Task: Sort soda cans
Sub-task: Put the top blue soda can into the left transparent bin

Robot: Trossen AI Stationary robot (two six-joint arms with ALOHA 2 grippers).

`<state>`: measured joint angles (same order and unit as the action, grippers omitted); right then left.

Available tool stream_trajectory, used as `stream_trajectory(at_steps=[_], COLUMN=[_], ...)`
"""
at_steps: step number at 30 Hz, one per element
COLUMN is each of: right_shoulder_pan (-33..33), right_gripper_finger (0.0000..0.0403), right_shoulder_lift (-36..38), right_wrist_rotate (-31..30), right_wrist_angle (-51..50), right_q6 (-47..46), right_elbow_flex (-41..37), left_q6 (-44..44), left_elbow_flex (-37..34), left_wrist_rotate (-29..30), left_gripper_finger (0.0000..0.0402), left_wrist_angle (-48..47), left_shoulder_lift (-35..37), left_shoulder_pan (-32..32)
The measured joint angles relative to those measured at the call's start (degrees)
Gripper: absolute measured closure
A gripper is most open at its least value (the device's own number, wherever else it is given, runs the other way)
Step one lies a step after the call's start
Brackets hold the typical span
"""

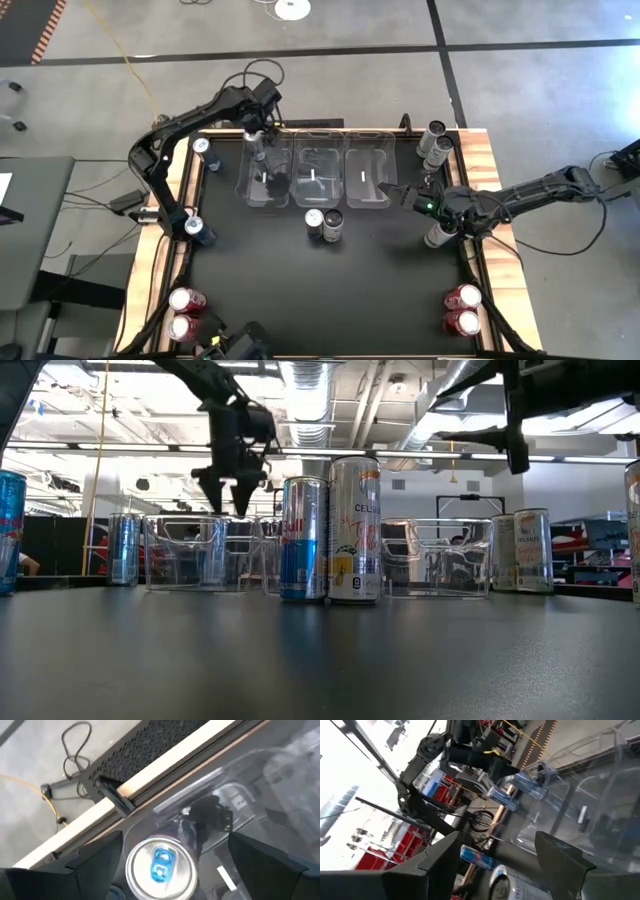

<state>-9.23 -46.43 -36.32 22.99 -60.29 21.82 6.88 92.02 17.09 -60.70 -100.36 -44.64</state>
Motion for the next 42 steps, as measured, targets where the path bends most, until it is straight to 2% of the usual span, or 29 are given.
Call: stream_trajectory(at_steps=[6, 10, 16, 20, 25, 28, 34, 40, 42], right_shoulder_pan=[0.79, 0.7, 0.49, 0.24, 0.28, 0.28, 0.8, 0.81, 0.63], right_gripper_finger=[0.0133, 0.0133, 0.0133, 0.0133, 0.0133, 0.0133, 0.0133, 0.0133, 0.0133], right_shoulder_lift=[-2.57, -3.8, -4.57, -4.55, -4.55, -4.55, -4.55, -4.55, -4.55], right_wrist_rotate=[0.34, 0.35, 0.37, 0.37, 0.35, 0.35, 0.13, 0.3, 0.37], right_wrist_angle=[-0.17, -0.16, 0.13, 0.17, 0.11, -0.02, -0.21, -0.1, 0.18], right_q6=[-2.88, -3.34, -4.72, -4.81, -4.39, -3.81, -2.72, -3.03, -3.56], right_elbow_flex=[0.02, 0.02, 0.02, 0.02, 0.01, 0.0, 0.0, -0.02, -0.02], left_q6=[-2.78, -0.72, 6.4, 7.94, 10.73, 13.72, 17.14, 25.28, 28.47], left_elbow_flex=[10.26, 12.97, 10.79, 9.7, 9.69, 9.69, 9.71, 8.47, 6.39], left_wrist_rotate=[0.08, 0.08, 0.34, 0.3, 4.02, 4.06, 0.77, 0.88, -1.3], left_gripper_finger=[0.0042, 0.0042, 0.0042, 0.0042, 0.0042, 0.0042, 0.0042, 0.0042, 0.0042], left_wrist_angle=[-11.81, -18.36, -24.8, -26.51, -27.56, -28.51, -28.1, -29.17, -29.26], left_shoulder_lift=[0.06, 0.09, 0.02, 0.86, 4.87, 8.0, 11.12, 11.47, 12.04], left_shoulder_pan=[-0.79, -3.48, -9.15, -11.03, -12.43, -13.89, -13.8, -11.28, -10.11])
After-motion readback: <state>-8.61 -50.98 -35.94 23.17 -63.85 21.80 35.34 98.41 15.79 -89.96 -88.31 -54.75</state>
